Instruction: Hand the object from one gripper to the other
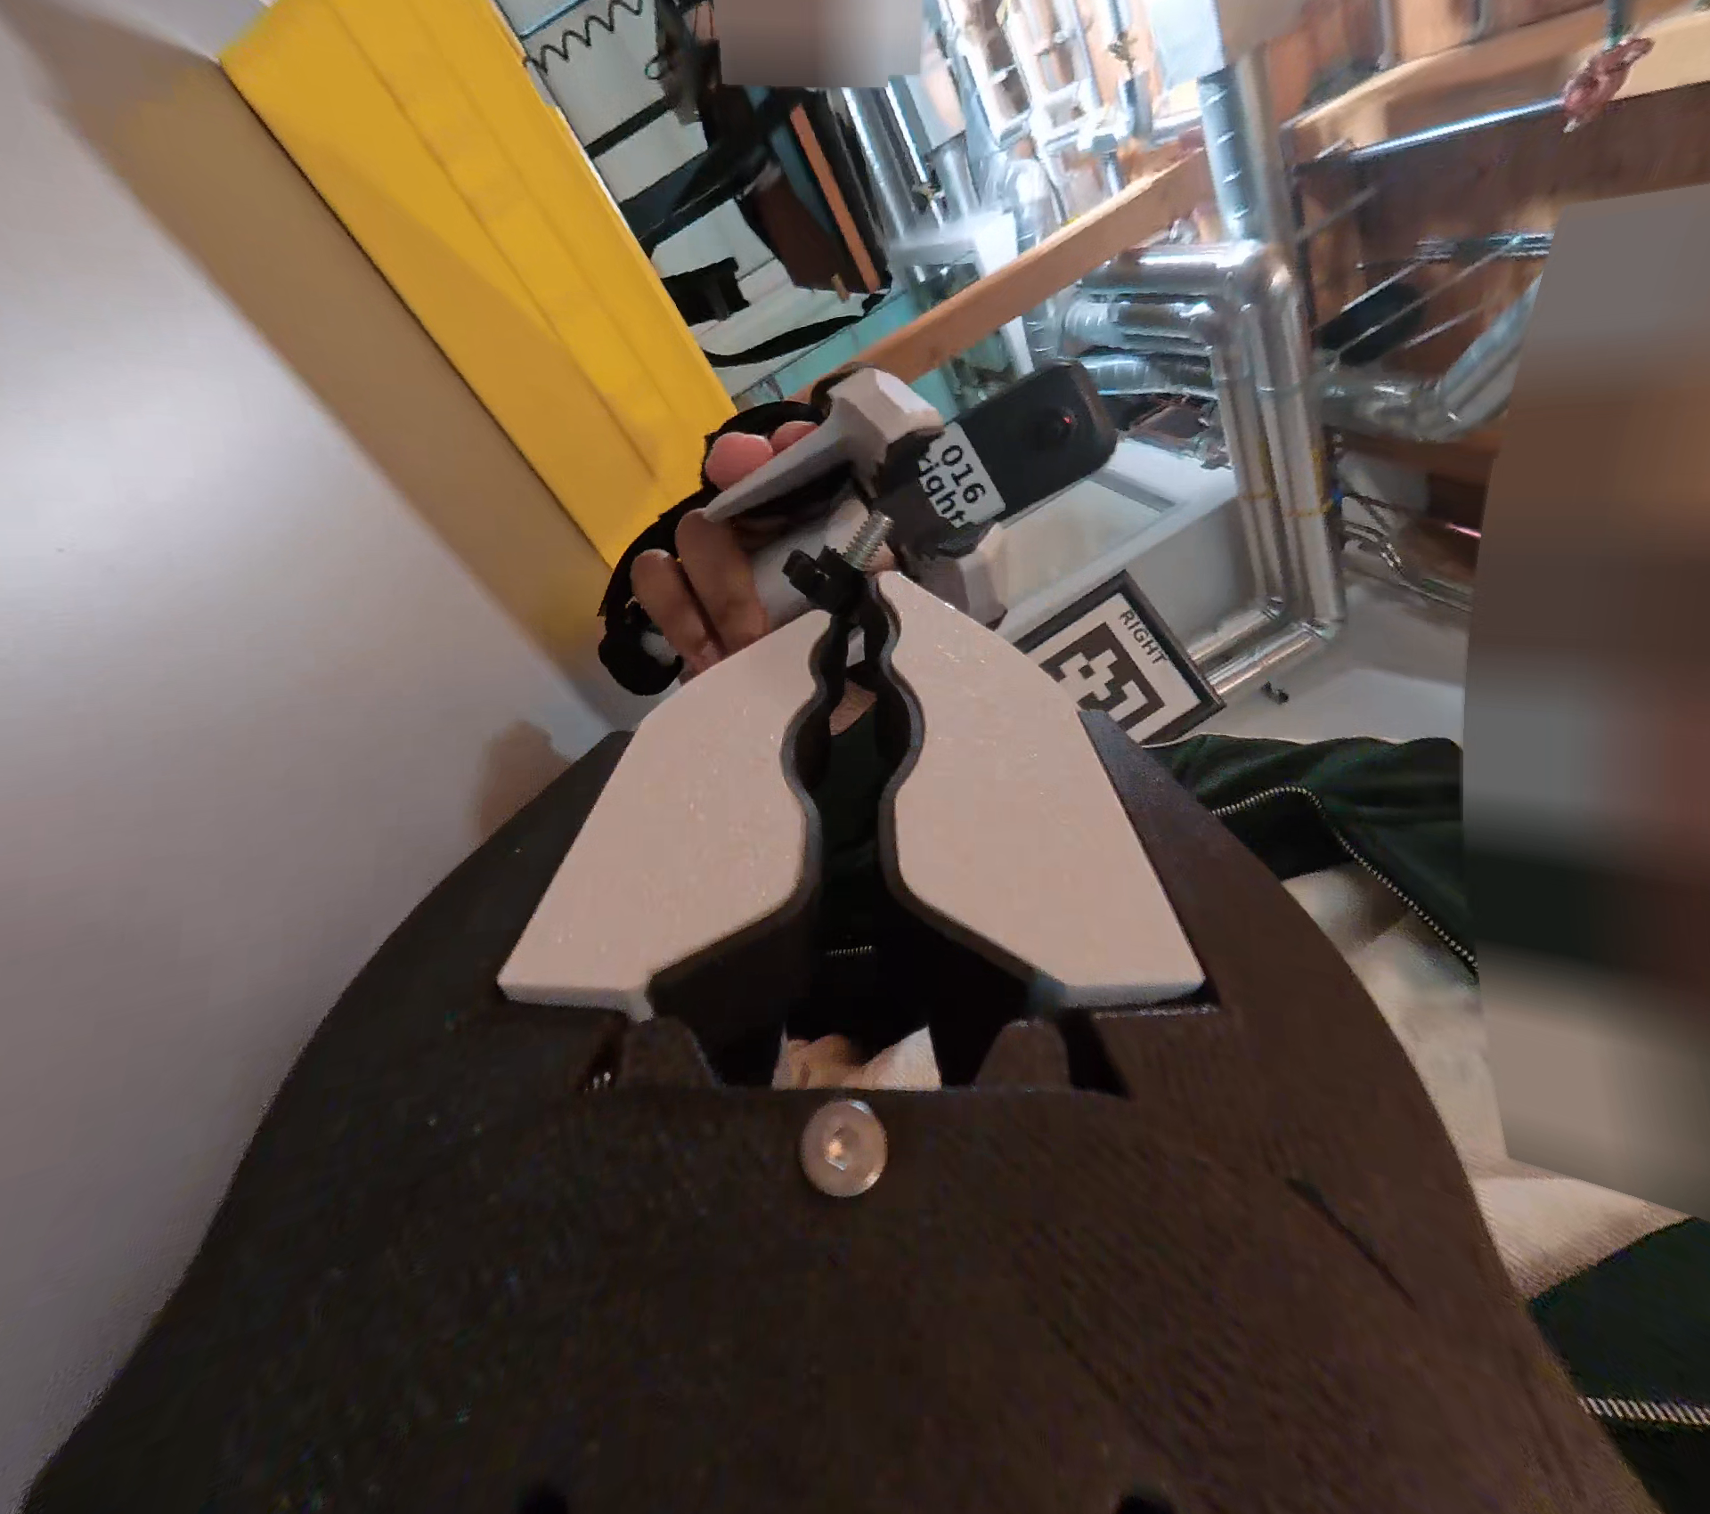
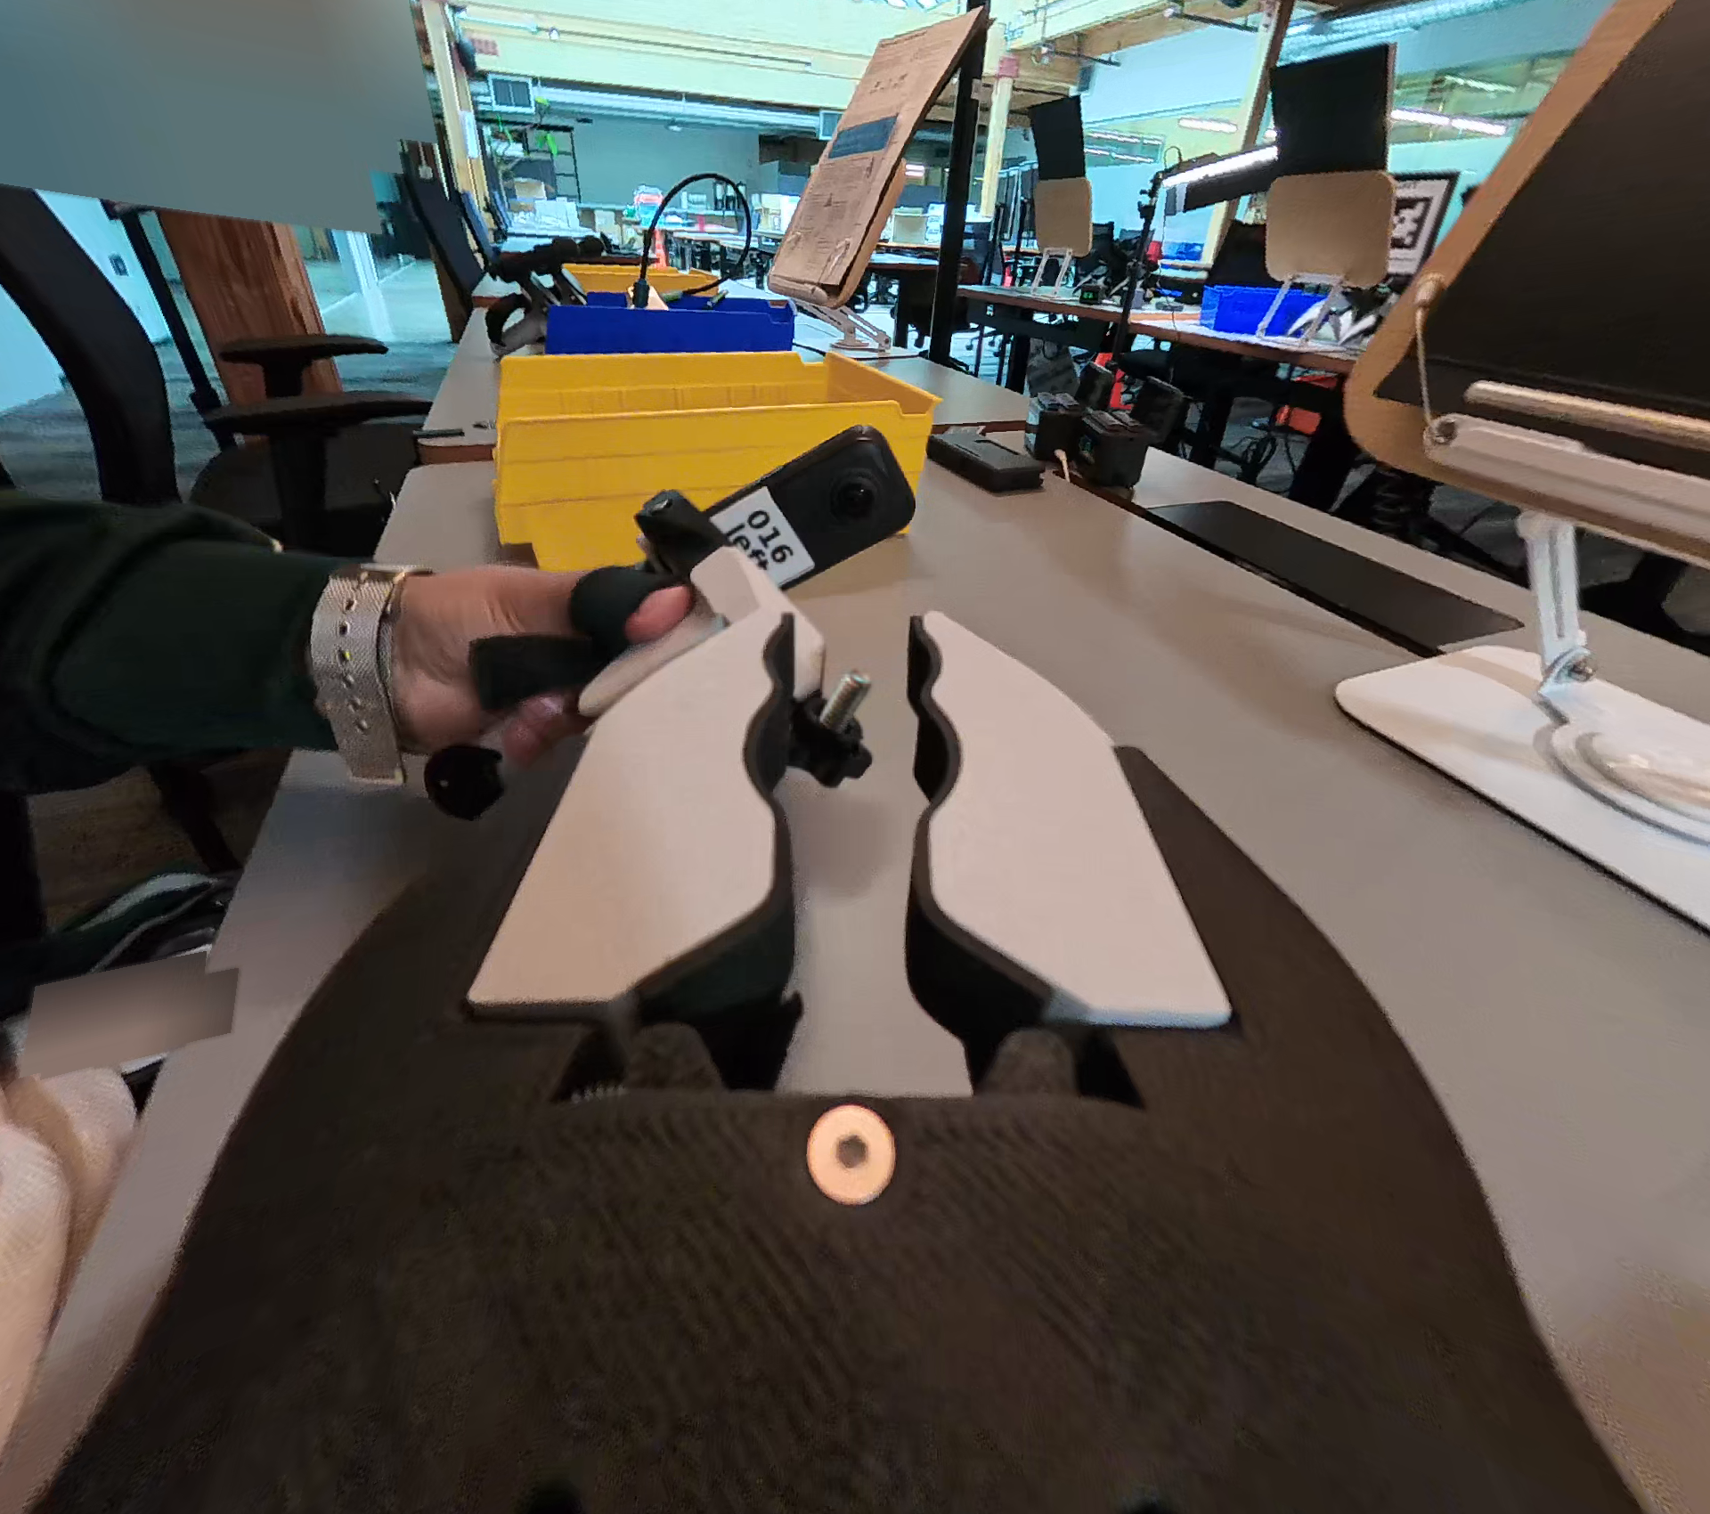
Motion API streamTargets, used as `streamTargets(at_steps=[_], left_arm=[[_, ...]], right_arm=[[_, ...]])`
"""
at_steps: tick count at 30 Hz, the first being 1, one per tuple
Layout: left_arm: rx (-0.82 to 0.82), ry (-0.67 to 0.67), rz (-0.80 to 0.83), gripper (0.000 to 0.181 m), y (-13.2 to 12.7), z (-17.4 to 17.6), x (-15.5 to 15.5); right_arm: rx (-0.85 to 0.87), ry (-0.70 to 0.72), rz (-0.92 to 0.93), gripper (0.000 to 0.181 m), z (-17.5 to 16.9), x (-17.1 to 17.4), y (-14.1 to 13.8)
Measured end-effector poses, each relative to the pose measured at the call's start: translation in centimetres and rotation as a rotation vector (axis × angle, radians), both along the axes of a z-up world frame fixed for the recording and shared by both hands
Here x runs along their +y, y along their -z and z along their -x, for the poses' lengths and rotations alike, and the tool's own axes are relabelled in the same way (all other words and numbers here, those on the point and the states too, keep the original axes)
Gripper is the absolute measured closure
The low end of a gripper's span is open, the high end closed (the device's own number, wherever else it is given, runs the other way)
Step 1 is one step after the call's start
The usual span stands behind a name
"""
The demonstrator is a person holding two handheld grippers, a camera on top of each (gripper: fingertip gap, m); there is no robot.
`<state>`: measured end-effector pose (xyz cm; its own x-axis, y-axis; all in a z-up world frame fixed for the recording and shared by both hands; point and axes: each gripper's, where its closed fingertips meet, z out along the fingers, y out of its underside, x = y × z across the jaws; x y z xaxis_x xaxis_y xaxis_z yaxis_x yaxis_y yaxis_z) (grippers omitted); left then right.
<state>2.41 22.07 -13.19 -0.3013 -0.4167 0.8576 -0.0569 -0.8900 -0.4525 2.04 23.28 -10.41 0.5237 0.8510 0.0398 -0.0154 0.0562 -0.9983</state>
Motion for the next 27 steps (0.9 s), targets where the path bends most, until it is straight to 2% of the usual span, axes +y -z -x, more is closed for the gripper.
streamTargets(at_steps=[3, 12, 18, 27], left_arm=[[-0.07, -0.01, 0.017, 0.175, -0.9, 0.1, -0.2], [-0.062, -0.032, -0.021, 0.174, -0.7, 0.0, -0.2], [-0.064, -0.052, -0.072, 0.174, -1.0, 0.0, -0.3], [-0.021, -0.157, -0.171, 0.157, -1.0, 0.6, 1.1]], right_arm=[[0.029, 0.013, 0.042, 0.159, -0.5, 0.1, 0.0], [0.0, -0.062, 0.063, 0.175, 0.4, -0.6, 0.6], [0.013, -0.066, 0.073, 0.175, 0.4, -0.7, 0.4], [0.031, -0.043, 0.096, 0.176, -0.2, -0.4, 0.4]])
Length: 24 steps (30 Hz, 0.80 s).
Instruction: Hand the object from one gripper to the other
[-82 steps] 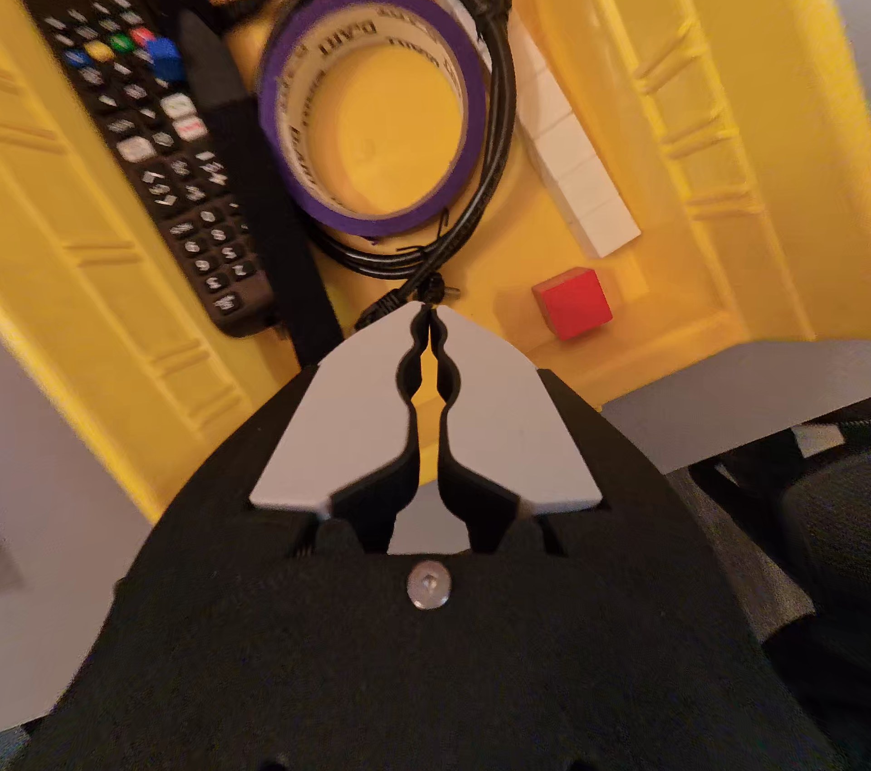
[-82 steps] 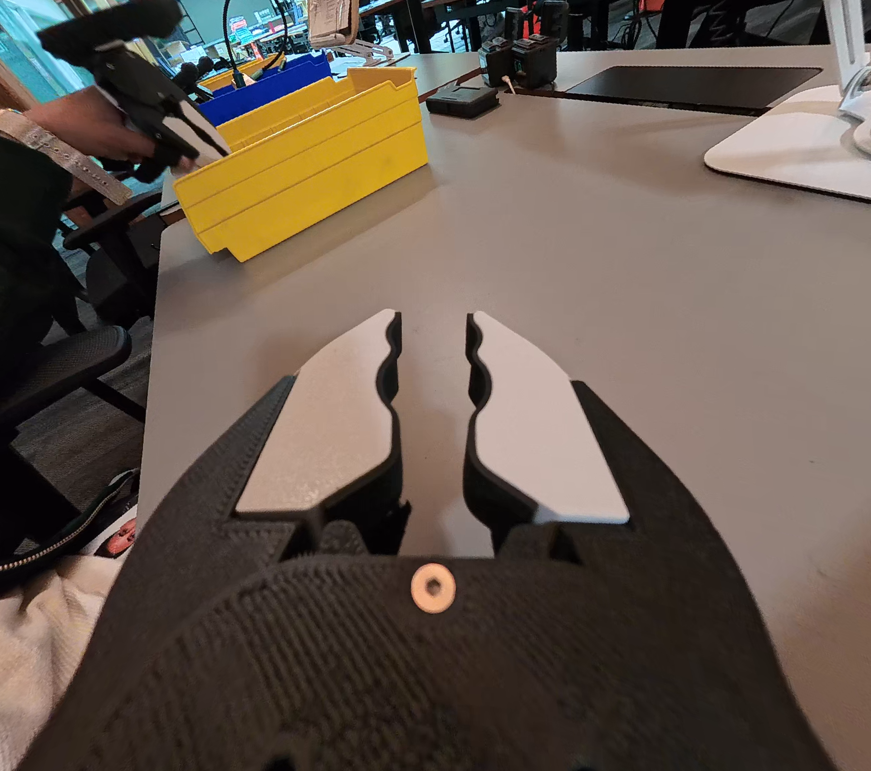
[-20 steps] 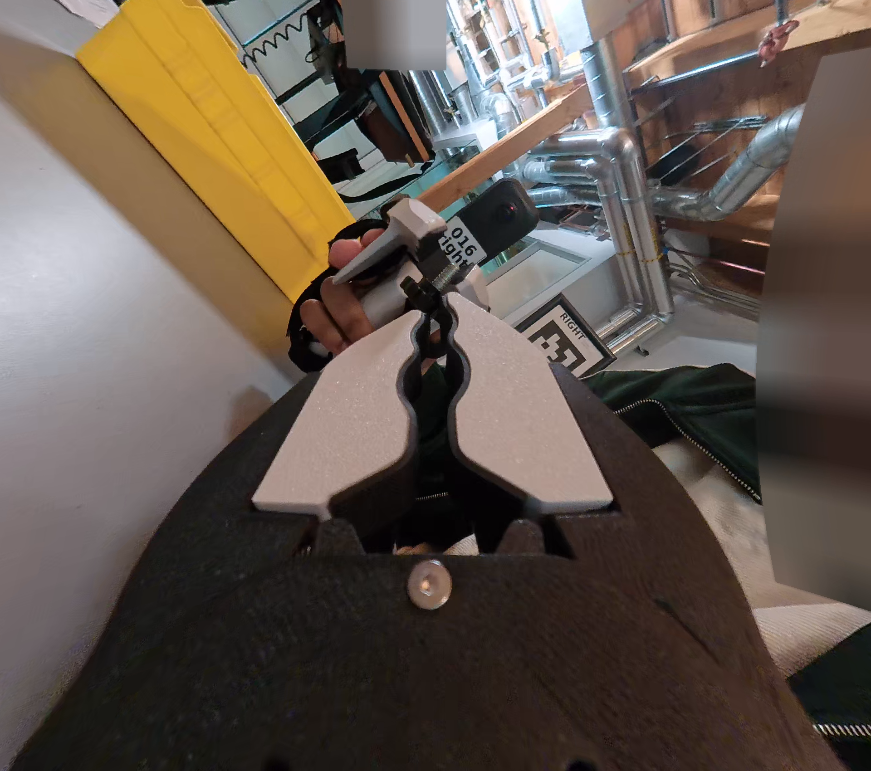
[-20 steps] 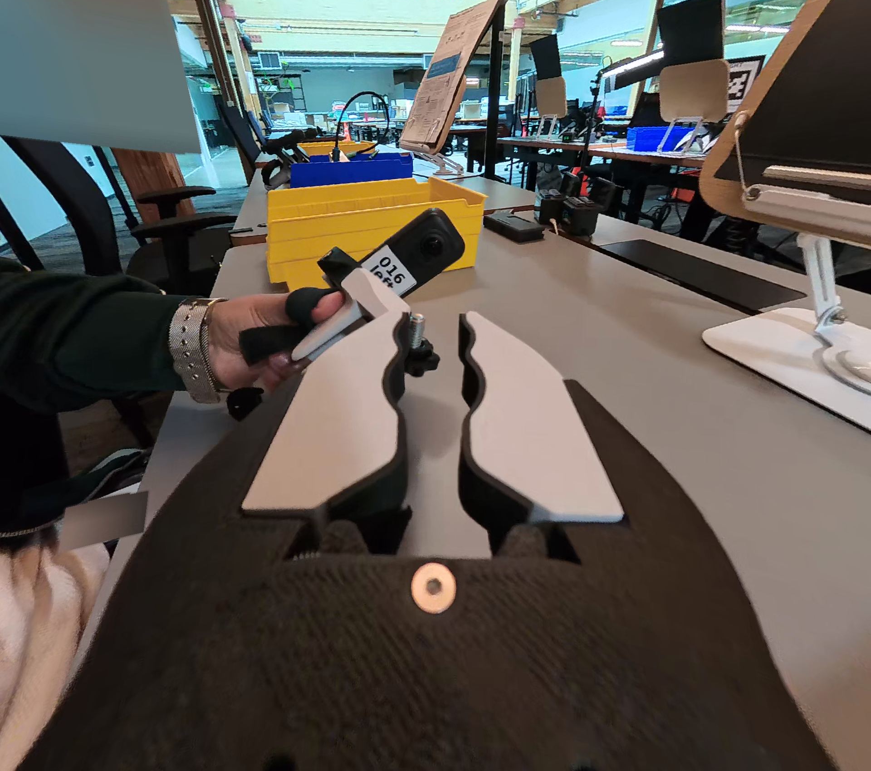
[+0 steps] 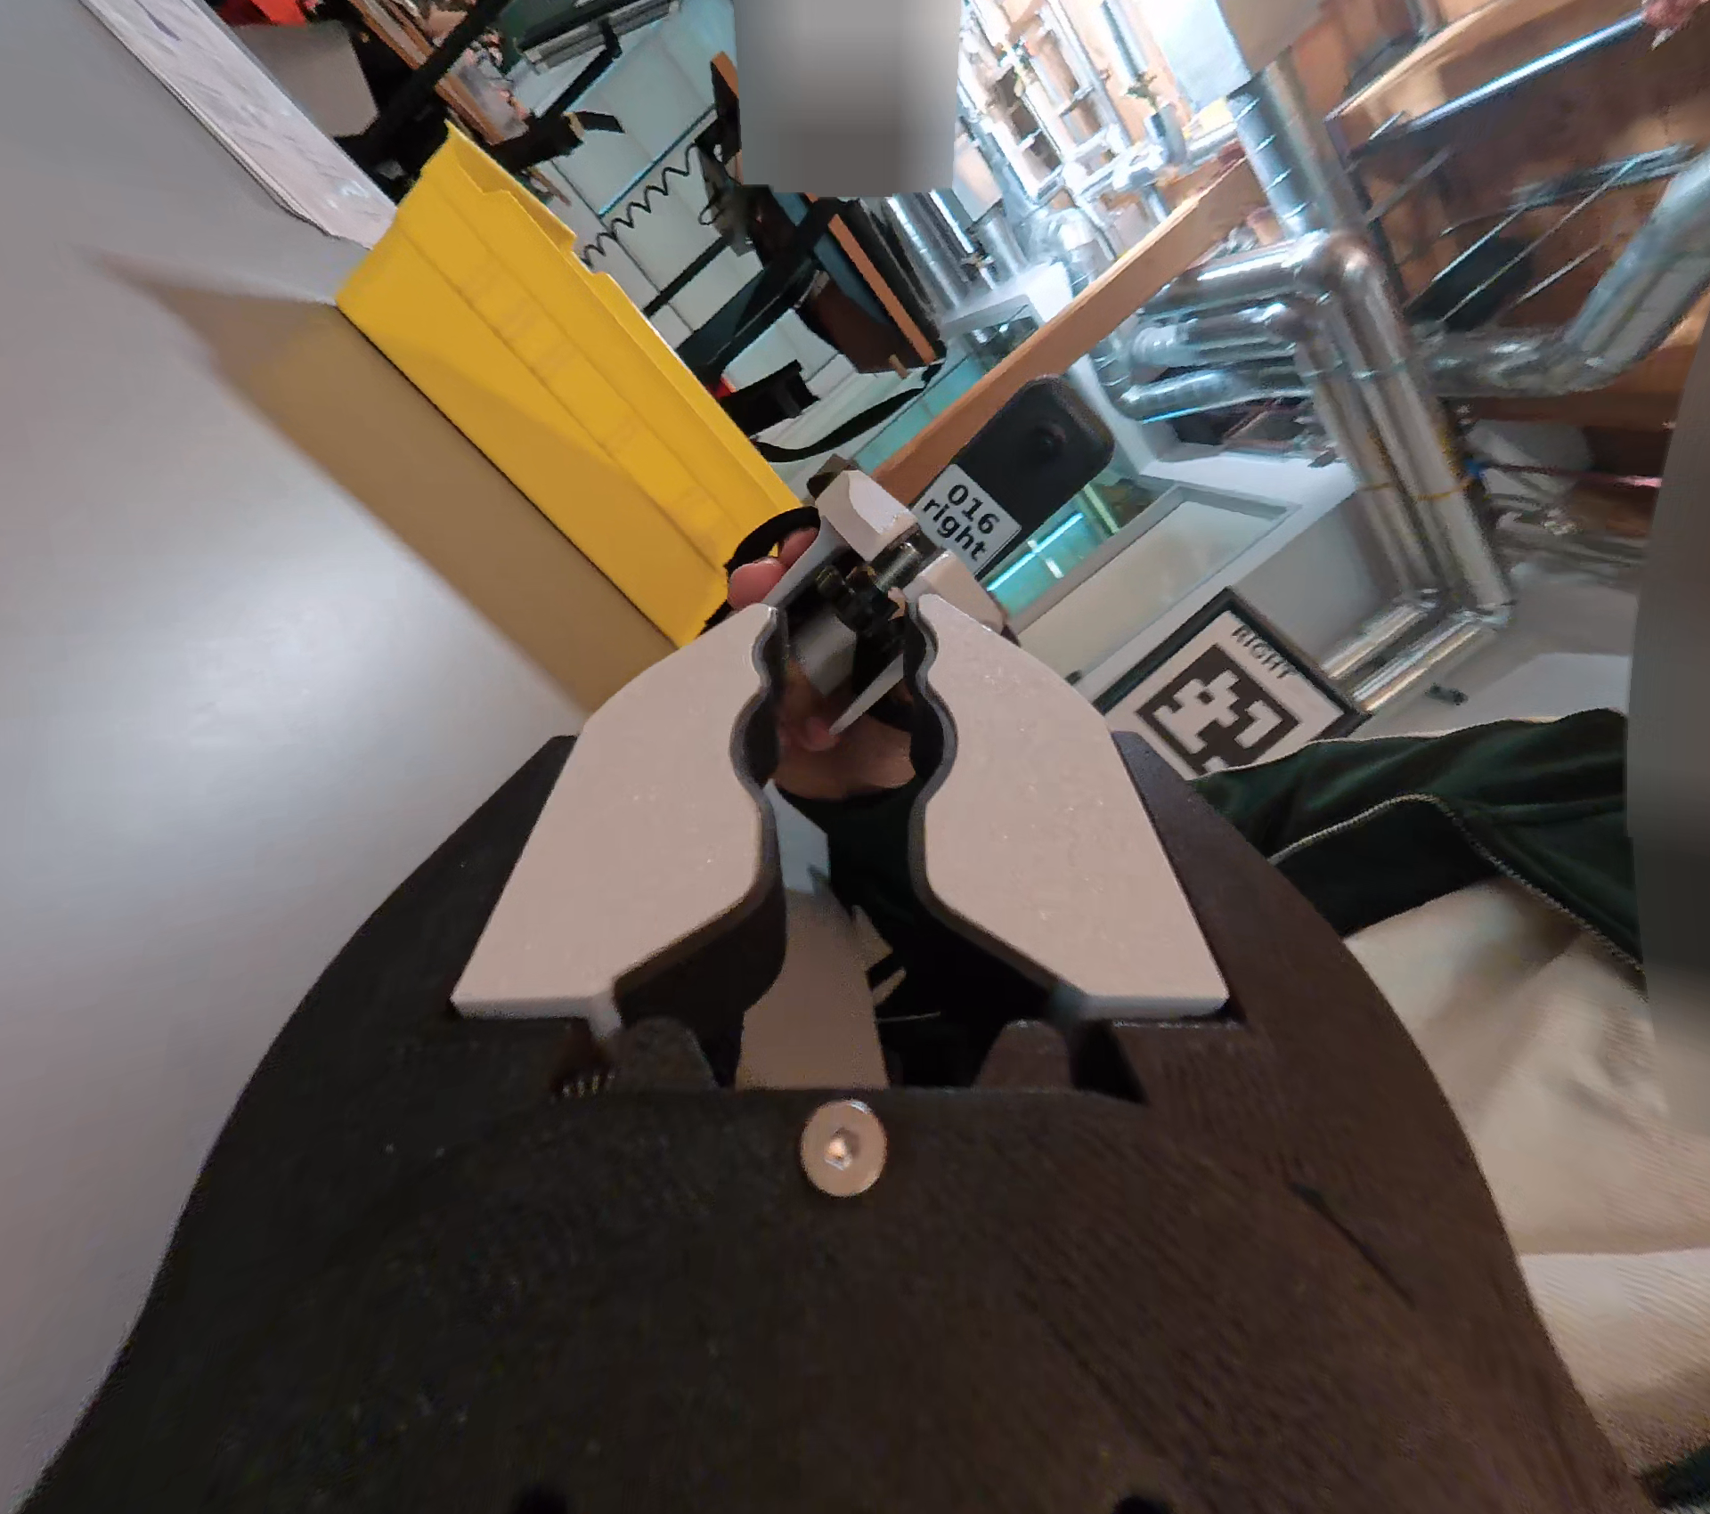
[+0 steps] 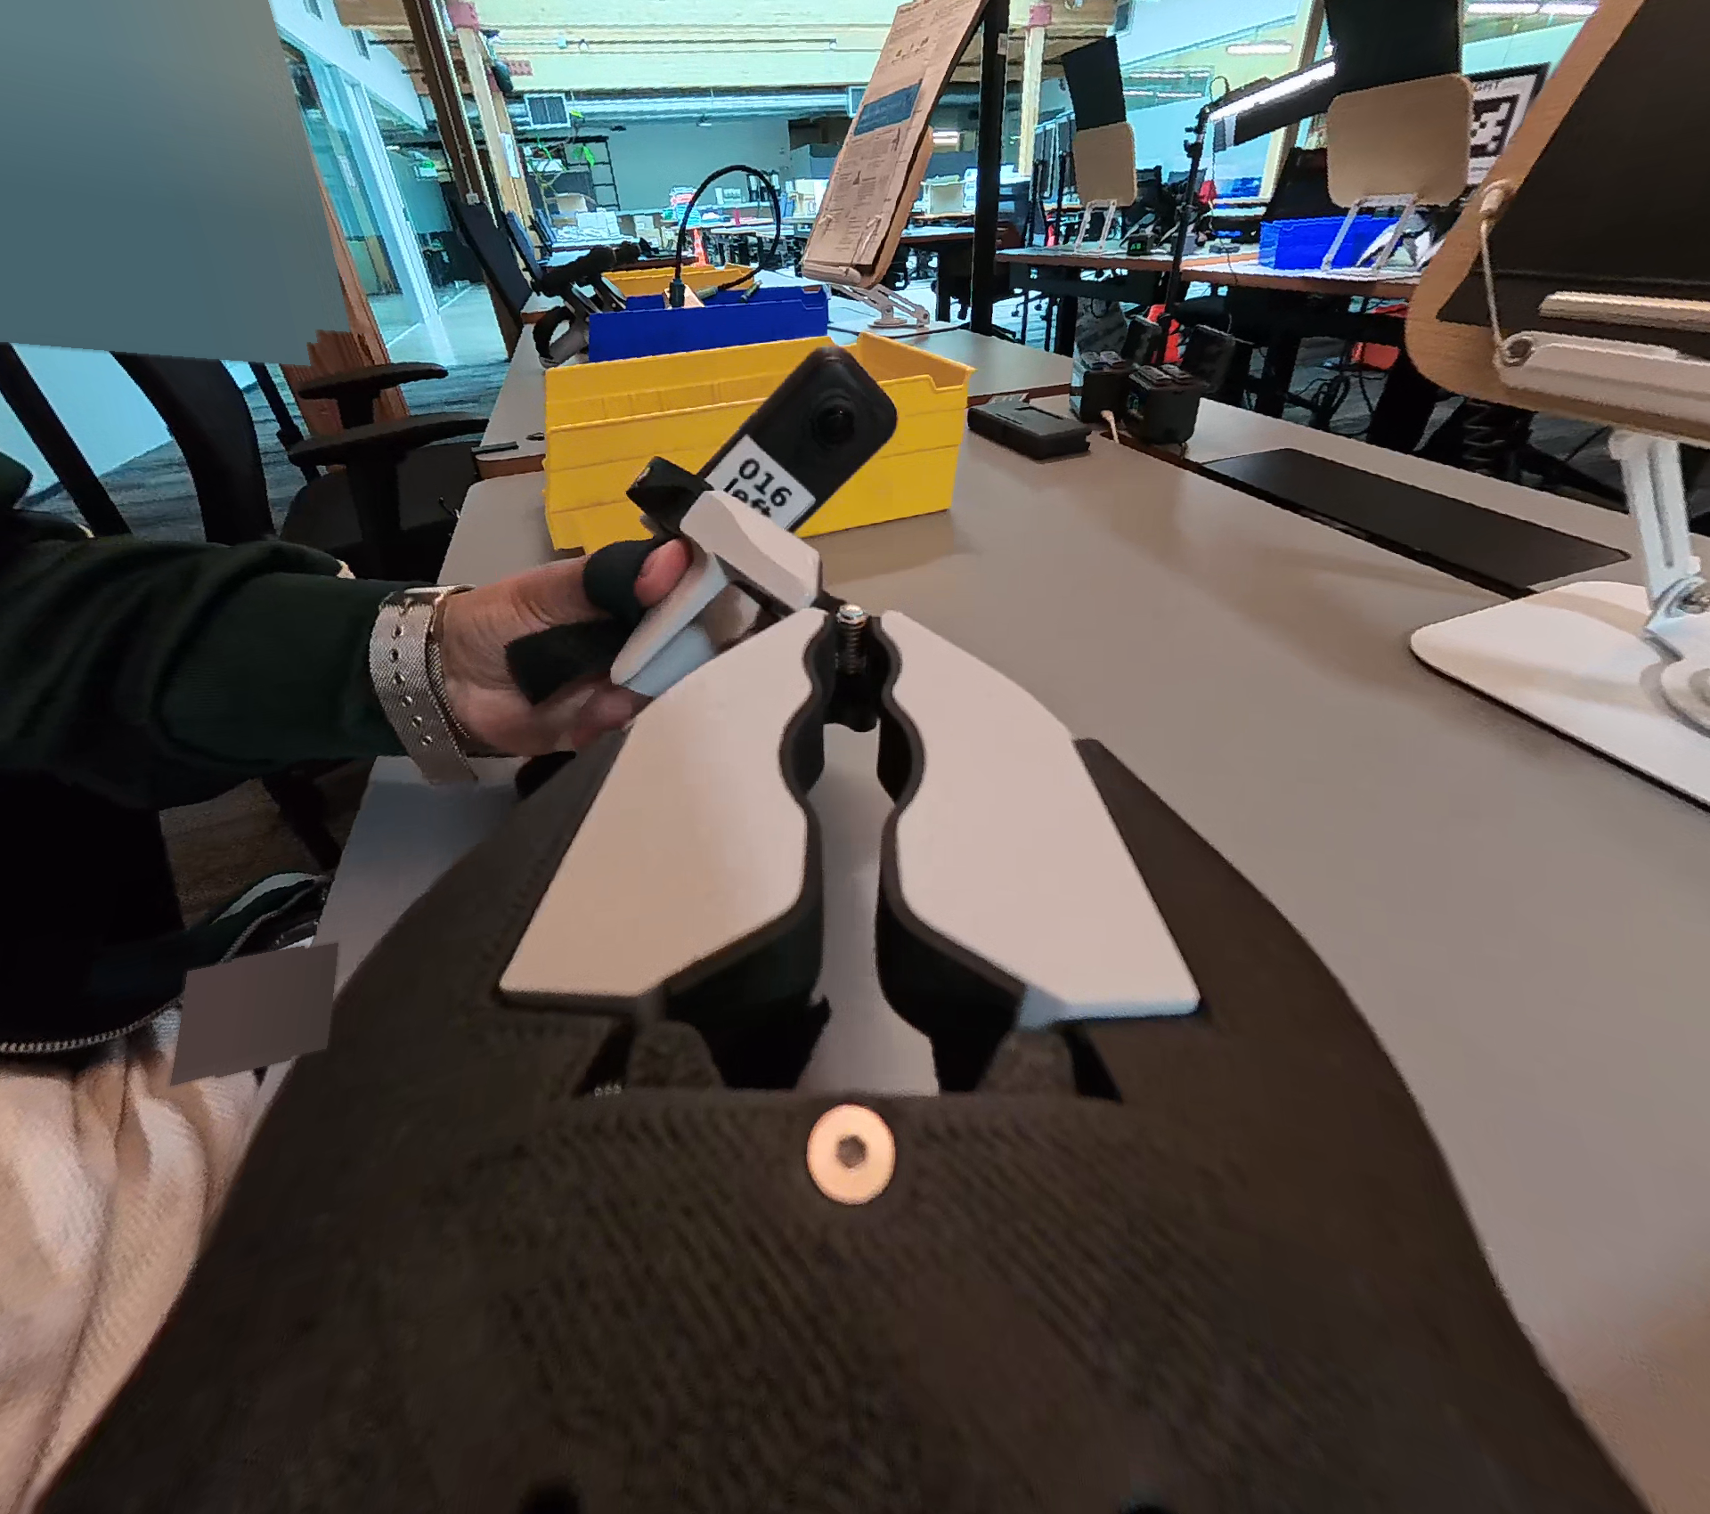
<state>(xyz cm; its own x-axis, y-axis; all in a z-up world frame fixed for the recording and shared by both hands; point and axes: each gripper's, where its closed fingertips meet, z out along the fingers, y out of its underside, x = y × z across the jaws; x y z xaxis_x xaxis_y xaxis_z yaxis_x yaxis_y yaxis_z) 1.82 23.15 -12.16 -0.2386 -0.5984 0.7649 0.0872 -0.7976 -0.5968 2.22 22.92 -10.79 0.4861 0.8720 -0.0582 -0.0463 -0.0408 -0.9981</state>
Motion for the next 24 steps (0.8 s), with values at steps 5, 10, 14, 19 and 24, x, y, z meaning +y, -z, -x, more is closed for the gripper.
streamTargets(at_steps=[5, 10, 14, 19, 24], left_arm=[[0.049, -0.028, -0.116, 0.154, 0.1, -0.2, -0.2], [0.01, -0.03, -0.197, 0.153, -0.5, -0.4, -0.7], [0.057, -0.048, -0.378, 0.148, -0.5, -1.0, -1.6], [0.135, -0.116, -0.53, 0.147, -0.1, -1.1, -1.5], [0.127, -0.116, -0.571, 0.15, -0.3, -1.1, -1.8]], right_arm=[[0.028, 0.012, 0.041, 0.176, -0.5, 0.4, 0.0], [0.055, 0.009, 0.078, 0.176, -0.7, 0.6, 0.0], [0.073, -0.01, 0.098, 0.176, -0.6, 0.4, -0.1], [0.072, -0.038, 0.103, 0.176, -0.2, 0.0, -0.1], [0.053, -0.059, 0.098, 0.175, 0.3, -0.3, 0.0]])
